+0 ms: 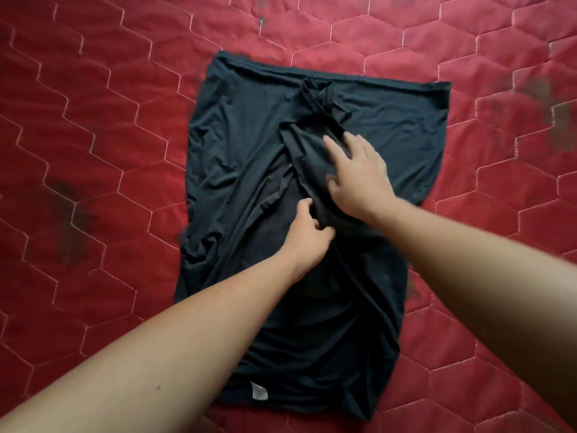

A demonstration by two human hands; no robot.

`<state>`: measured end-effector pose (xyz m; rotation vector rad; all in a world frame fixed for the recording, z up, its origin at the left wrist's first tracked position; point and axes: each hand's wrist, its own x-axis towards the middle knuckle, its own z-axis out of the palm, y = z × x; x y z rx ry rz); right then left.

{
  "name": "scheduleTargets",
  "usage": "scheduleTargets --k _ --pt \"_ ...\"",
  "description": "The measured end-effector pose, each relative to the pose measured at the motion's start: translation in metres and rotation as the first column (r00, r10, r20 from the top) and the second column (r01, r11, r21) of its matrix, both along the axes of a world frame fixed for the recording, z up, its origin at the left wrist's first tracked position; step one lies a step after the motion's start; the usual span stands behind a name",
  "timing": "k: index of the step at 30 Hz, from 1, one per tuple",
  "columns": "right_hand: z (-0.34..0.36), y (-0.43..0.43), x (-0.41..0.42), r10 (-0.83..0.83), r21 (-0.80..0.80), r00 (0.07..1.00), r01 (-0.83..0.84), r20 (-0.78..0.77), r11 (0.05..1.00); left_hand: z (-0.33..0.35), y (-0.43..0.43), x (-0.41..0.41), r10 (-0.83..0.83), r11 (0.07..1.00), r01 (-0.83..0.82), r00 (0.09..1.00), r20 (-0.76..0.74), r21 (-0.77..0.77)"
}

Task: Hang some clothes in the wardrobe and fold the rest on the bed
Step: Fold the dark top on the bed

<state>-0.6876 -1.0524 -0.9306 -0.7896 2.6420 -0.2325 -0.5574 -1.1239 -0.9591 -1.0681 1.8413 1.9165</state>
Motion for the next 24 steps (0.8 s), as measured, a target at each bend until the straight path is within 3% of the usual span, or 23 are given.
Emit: scheduleTargets --k 3,9,12,14,16,18,20,22,24 --pt "-0.005 0.054 0.045 -0.082 0.017 0.991 0.084 -0.11 0.996 0.004 -0.008 0.013 -0.053 0.992 0.053 0.999 0.003 -0.118" --pt "0.001 0.118 0.029 -0.247 0.094 0.969 0.245 0.011 0.965 0.008 -0.032 0.052 -0.23 0.915 0.23 0.972 0.041 -0.332" --pt "0.009 0.122 -0.006 -0.211 0.339 0.972 0.164 0.107 0.927 0.008 -0.038 0.058 -0.272 0.89 0.275 0.96 0.061 -0.364" --pt "0.015 0.135 -0.017 -0.128 0.539 0.989 0.067 0.077 0.839 0.011 -0.041 0.062 -0.295 0.887 0.302 0.953 0.074 -0.351" --pt "0.02 0.151 -0.016 -0.166 0.609 0.986 0.139 -0.012 0.781 0.017 -0.045 0.069 -0.322 0.876 0.326 0.944 0.071 -0.356" --pt "0.02 0.161 0.0 -0.339 0.471 0.941 0.298 0.003 0.83 0.027 -0.051 0.083 -0.37 0.799 0.334 0.928 0.028 -0.501" --pt "0.016 0.158 0.043 -0.508 0.192 0.843 0.476 0.178 0.858 0.032 -0.062 0.107 -0.441 0.573 0.31 0.897 0.033 -0.759" --pt "0.013 0.148 0.107 -0.613 0.016 0.704 0.652 0.359 0.758 0.034 -0.075 0.135 -0.361 0.402 0.267 0.925 0.117 -0.876" --pt "0.007 0.142 0.165 -0.66 -0.027 0.607 0.745 0.442 0.667 0.032 -0.087 0.163 -0.147 0.435 0.261 0.965 0.218 -0.862"
